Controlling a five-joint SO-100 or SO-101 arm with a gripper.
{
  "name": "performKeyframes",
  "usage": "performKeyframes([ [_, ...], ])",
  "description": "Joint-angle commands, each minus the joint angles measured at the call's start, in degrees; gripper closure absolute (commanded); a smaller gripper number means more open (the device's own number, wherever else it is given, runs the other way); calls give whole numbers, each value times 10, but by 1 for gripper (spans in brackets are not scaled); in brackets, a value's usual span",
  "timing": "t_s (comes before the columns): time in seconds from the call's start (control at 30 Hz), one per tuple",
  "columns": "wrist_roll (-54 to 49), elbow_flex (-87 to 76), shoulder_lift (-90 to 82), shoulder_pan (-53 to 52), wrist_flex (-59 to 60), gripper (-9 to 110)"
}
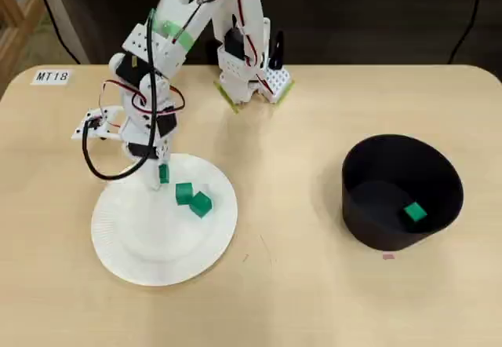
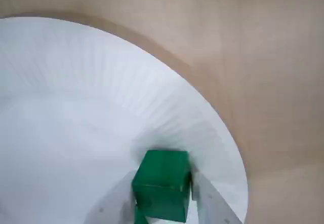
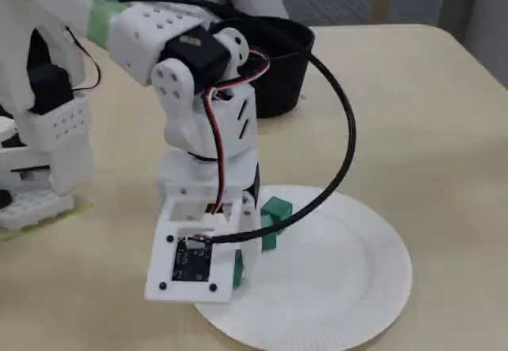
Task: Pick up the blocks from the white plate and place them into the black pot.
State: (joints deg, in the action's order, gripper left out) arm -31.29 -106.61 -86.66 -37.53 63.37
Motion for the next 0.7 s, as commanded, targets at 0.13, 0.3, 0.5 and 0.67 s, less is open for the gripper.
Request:
performKeyframes([
  [0.13, 24, 28, 1, 8, -17, 102],
  [0.3, 38, 54, -11, 18, -12, 104],
  [0.5, 114, 83, -106, 78, -59, 104],
  [0.67, 223, 118, -201, 179, -131, 104],
])
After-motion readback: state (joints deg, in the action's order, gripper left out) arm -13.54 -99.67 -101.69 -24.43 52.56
